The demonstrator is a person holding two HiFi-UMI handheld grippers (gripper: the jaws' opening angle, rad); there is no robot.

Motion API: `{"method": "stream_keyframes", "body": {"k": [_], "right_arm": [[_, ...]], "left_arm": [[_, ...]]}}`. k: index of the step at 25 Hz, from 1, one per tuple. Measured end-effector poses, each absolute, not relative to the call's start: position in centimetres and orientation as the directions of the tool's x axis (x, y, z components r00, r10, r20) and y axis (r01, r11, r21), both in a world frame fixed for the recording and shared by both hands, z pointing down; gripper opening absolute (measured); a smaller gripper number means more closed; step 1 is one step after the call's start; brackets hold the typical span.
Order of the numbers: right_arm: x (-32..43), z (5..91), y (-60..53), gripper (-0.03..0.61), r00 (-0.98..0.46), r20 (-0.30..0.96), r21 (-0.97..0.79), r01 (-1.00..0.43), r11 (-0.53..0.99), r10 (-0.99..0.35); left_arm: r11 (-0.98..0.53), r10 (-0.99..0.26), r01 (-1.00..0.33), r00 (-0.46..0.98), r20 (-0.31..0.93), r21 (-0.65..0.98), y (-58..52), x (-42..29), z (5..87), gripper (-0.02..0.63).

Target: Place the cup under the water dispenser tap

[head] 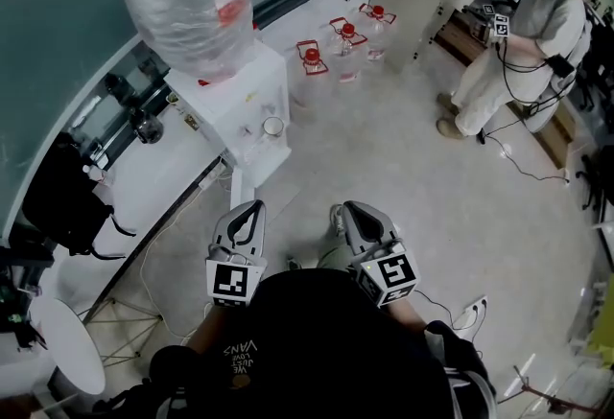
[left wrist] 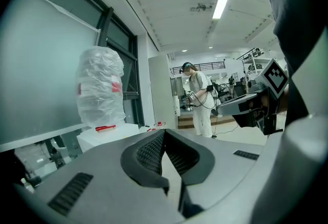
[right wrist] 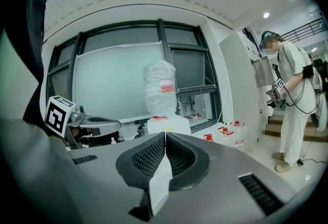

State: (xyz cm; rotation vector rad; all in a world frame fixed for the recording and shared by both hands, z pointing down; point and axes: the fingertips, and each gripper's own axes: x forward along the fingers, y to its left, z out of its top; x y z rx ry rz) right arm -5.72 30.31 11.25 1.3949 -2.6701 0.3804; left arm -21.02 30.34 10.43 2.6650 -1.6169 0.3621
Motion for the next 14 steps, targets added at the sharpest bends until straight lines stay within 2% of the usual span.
{"method": "stream_keyframes", "body": {"k": [14], "right_arm": [[-6.53,11.43,30.09,0.043,-0.585,0.205,-0.176,-0.811,0.558,-0.785]], "left_arm": [[-0.469,-0.874,-0.874,0.438,0.212,-0.129,30.34,-21.49,10.99,0.018]]}}
